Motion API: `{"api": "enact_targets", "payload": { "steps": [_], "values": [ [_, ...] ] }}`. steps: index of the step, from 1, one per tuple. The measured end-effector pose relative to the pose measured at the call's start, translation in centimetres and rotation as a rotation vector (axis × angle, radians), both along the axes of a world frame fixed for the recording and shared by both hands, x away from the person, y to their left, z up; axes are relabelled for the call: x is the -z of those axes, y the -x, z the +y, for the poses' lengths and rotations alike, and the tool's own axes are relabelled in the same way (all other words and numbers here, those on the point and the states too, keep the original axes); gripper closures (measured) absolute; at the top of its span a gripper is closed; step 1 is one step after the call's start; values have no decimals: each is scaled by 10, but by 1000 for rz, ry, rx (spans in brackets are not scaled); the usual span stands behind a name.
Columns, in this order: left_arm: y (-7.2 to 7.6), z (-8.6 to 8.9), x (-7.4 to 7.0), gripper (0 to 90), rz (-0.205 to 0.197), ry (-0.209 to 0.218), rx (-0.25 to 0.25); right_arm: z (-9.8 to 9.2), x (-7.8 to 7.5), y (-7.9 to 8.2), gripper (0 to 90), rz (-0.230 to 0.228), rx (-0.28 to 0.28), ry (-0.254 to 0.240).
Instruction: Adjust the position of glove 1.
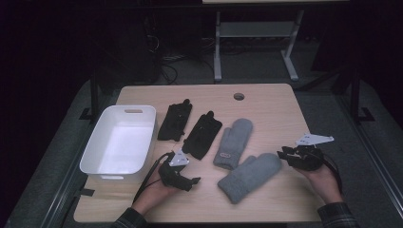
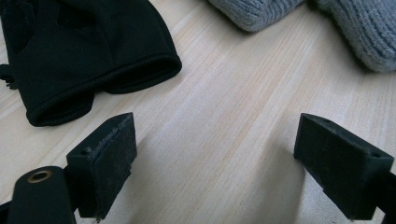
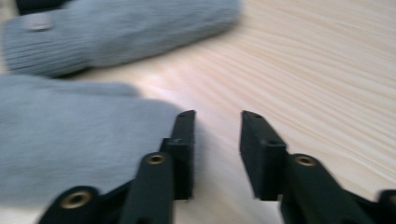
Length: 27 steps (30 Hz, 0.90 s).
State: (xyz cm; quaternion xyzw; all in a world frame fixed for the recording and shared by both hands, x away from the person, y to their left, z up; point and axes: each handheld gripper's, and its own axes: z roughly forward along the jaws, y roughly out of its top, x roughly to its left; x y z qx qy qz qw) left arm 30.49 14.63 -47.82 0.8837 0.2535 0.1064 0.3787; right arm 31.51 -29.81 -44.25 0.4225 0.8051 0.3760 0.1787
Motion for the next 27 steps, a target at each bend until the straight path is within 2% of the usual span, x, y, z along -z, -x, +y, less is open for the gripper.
{"api": "enact_targets", "payload": {
  "steps": [3, 4, 5, 7, 8, 10, 16, 17, 19, 23, 25, 26, 27],
  "values": [
    [0, 0, 0, 123, 0, 0, 0, -8, 4, -3, 565, -8, 52, 11],
    [0, 0, 0, 123, -2, -2, 1, -13, 9, -7, 485, 0, 90, 15],
    [0, 0, 0, 123, -3, -3, 2, -15, 12, -9, 453, 3, 107, 21],
    [0, 0, 0, 123, -2, -3, 2, -16, 15, -10, 420, 10, 118, 25],
    [0, 0, 0, 122, -3, -4, 3, -17, 21, -13, 359, 23, 127, 33],
    [0, 0, 0, 122, 2, -1, 0, -17, 26, -16, 311, 35, 143, 48],
    [-1, -2, -1, 126, 8, -9, -13, -16, 35, -20, 253, 49, 167, 60],
    [-2, -4, -3, 127, 19, -31, -11, -17, 37, -20, 237, 52, 172, 45],
    [-3, -4, -4, 127, 29, -33, -16, -19, 39, -20, 181, 48, 178, 25],
    [-6, -5, -11, 132, 60, -29, -30, -19, 40, -20, 177, 42, 181, 22],
    [-6, -7, -20, 223, 64, 0, -31, -19, 40, -20, 174, 43, 182, 22],
    [-6, -7, -20, 291, 64, 0, -31, -19, 40, -20, 174, 42, 182, 22],
    [-6, -8, -23, 291, 59, 16, -31, -19, 40, -20, 174, 42, 182, 22]
  ]
}}
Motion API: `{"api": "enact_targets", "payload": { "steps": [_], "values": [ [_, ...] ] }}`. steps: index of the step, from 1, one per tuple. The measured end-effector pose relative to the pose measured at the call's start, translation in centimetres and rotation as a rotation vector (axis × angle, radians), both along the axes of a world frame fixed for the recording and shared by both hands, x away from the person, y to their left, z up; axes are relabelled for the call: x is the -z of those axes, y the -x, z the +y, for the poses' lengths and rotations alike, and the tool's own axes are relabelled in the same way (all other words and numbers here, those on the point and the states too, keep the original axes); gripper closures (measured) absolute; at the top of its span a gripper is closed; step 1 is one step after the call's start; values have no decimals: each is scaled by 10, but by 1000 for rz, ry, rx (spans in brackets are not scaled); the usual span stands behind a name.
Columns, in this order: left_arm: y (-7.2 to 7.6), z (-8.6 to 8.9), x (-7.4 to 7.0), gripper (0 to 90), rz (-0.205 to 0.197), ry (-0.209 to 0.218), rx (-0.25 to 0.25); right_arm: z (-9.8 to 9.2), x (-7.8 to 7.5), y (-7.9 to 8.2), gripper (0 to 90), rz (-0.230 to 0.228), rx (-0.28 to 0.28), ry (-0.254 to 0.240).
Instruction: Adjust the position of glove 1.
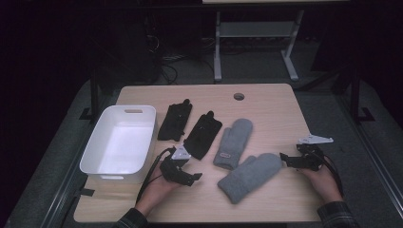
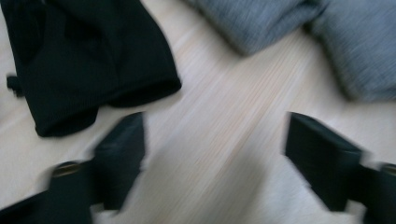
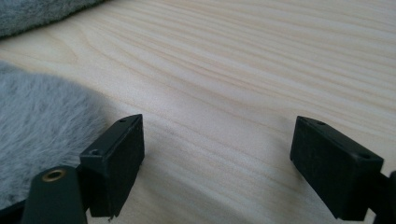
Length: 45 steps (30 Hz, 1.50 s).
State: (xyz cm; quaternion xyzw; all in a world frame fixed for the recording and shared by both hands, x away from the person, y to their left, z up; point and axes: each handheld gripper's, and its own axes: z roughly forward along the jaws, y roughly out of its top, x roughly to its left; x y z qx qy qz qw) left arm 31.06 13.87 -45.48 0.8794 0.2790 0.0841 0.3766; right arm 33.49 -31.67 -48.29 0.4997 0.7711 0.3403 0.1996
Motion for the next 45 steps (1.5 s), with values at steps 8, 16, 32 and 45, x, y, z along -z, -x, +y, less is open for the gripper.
{"api": "enact_targets", "payload": {
  "steps": [8, 16, 32, 45],
  "values": [
    [-14, -24, -23, 817, 18, 87, 46, 1, 0, 0, 169, 2, 4, 0],
    [-33, -73, -28, 893, 39, 130, 124, 1, 0, 0, 169, 2, 4, 0],
    [-36, -120, -12, 893, 97, 75, 207, 1, 0, 0, 169, 3, 5, -1],
    [-39, -86, -14, 893, 97, 41, 152, 1, 0, 0, 169, 2, 4, 0]
  ]
}}
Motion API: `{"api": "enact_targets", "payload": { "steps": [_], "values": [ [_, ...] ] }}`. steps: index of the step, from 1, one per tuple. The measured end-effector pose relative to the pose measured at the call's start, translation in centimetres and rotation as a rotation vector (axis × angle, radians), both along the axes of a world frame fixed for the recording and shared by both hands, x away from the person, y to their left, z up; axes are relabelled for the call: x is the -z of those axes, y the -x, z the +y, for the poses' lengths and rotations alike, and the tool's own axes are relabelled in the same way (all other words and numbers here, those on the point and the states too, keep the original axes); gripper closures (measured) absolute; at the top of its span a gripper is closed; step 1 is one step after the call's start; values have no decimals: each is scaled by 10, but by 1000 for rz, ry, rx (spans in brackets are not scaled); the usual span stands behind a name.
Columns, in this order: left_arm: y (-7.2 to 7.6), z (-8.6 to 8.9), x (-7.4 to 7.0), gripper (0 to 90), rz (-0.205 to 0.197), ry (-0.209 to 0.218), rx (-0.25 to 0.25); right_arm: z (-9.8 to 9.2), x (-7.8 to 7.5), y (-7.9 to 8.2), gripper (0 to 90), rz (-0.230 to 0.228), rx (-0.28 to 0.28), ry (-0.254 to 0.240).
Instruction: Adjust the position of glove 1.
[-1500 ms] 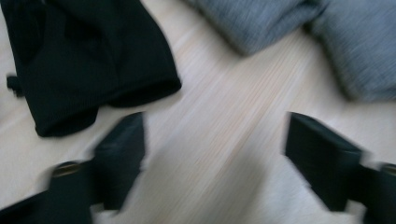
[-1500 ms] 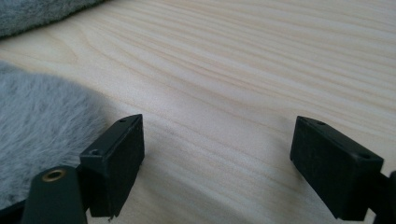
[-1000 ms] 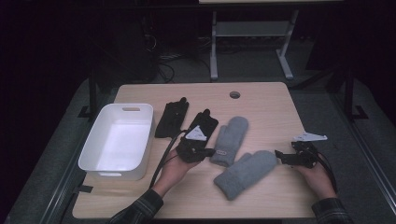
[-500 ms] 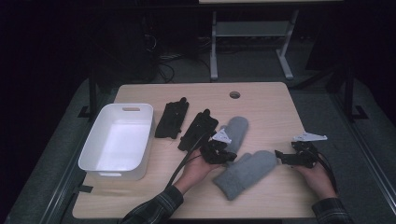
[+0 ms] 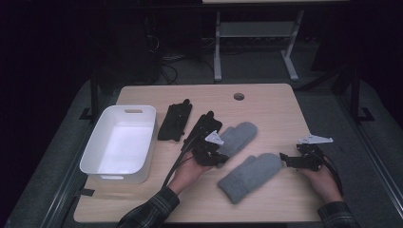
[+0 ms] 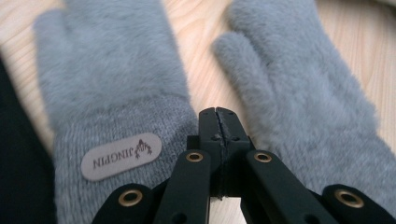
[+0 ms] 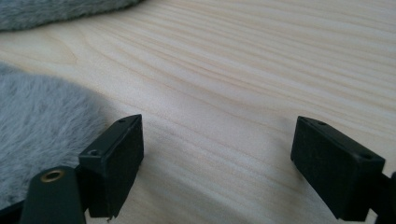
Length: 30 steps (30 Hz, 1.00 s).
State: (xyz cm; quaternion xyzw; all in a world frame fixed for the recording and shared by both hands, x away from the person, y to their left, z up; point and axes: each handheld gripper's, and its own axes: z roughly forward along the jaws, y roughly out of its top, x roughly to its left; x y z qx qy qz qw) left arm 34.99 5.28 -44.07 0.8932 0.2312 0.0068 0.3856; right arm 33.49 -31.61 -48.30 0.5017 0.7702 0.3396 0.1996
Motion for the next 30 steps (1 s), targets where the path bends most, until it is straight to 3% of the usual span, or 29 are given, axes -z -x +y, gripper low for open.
{"api": "enact_targets", "payload": {
  "steps": [2, 4, 6, 8, 11, 12, 15, 19, 24, 29, 30],
  "values": [
    [0, 3, -2, 893, -7, -12, -2, 0, 0, 0, 169, 1, 1, 0],
    [0, 3, -6, 888, -13, 7, -2, 0, 0, 0, 169, 0, 0, 0],
    [0, 2, -9, 817, -22, 17, -8, 0, 0, 0, 169, 1, 1, 0],
    [-5, -3, -20, 758, -64, 6, -16, 0, 0, 0, 169, 0, 0, 0],
    [-12, -5, -24, 619, -71, 15, -45, 0, 0, 0, 169, 0, 0, 0],
    [-16, -7, -26, 619, -68, 15, -54, 0, 0, 0, 169, 0, 0, 0],
    [-31, -13, -28, 500, -66, 10, -77, 0, 0, 0, 169, 0, 0, 0],
    [-51, -28, -19, 380, -65, -45, -96, 0, 0, 0, 169, 1, 1, -1],
    [-59, -39, -6, 279, -77, -74, -98, 0, 0, 0, 169, 1, 1, -1],
    [-63, -46, 5, 269, -61, -100, -91, 0, 0, 0, 168, 0, 0, 0],
    [-64, -48, 9, 283, -60, -122, -87, 0, 0, 0, 169, 1, 0, -1]
  ]
}}
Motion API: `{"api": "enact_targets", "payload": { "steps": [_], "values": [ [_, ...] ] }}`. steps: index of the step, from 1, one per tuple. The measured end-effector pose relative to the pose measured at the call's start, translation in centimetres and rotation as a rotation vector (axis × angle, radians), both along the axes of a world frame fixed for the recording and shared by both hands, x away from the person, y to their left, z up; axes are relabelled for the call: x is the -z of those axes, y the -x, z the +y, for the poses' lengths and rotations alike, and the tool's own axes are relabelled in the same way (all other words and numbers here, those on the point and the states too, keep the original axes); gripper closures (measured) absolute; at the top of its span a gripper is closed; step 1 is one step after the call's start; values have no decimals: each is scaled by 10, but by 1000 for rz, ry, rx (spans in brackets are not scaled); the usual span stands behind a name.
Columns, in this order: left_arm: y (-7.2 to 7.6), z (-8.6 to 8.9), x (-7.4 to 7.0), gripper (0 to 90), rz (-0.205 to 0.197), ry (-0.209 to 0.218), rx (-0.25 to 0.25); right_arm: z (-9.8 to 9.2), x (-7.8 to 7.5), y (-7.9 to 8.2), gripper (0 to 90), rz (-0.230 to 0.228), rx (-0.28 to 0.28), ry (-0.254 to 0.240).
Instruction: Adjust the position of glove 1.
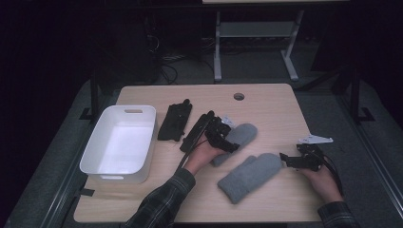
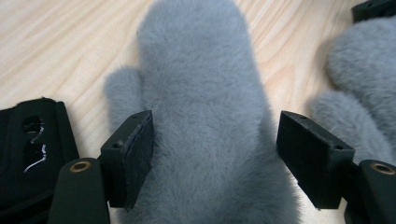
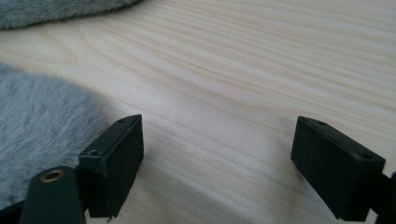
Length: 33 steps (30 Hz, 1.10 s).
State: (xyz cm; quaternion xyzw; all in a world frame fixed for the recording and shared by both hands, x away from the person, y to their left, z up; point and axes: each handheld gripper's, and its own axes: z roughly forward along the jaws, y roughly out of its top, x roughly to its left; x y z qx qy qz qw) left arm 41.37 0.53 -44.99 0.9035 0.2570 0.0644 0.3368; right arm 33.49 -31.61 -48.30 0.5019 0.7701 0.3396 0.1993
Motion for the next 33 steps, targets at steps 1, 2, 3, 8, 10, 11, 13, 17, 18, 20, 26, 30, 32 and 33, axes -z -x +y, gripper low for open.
{"api": "enact_targets", "payload": {
  "steps": [1, 2, 3, 8, 10, 11, 13, 17, 18, 20, 26, 30, 32, 33],
  "values": [
    [0, -1, 2, 303, 0, -11, 1, 0, 0, 0, 168, -1, 0, 0],
    [0, -1, 2, 318, 0, -11, 1, 0, 0, 0, 168, -1, -1, 1],
    [0, -1, 6, 339, -3, -24, -5, 0, 0, 0, 168, 0, 0, 0],
    [1, -2, 5, 532, -18, -37, -5, 0, 0, 0, 168, 1, 1, 0],
    [0, -1, 4, 641, -19, -38, -4, 0, 0, 0, 169, 1, 1, 0],
    [-1, 0, 3, 672, -9, -22, -9, 0, 0, 0, 169, 0, 0, 0],
    [-1, 1, 3, 732, -1, -11, -11, 0, 0, 0, 168, 1, 0, 0],
    [-2, 6, -5, 784, 32, 30, -27, 0, 0, 0, 168, -1, -1, 1],
    [-1, 7, -8, 795, 38, 36, -29, 0, 0, 0, 168, 0, 0, 0],
    [4, 8, -17, 808, 56, 71, -43, 0, 0, 0, 168, 0, 0, 0],
    [19, 8, -36, 816, 71, 96, -15, 0, 0, 0, 168, -2, -2, 1],
    [41, 2, -54, 818, 59, 101, 21, 0, 0, 0, 168, -3, -2, 2],
    [48, 1, -59, 819, 58, 118, 32, 0, 0, 0, 169, -1, -1, 1],
    [48, 1, -59, 820, 58, 118, 32, 0, 0, 0, 169, -1, -1, 1]
  ]
}}
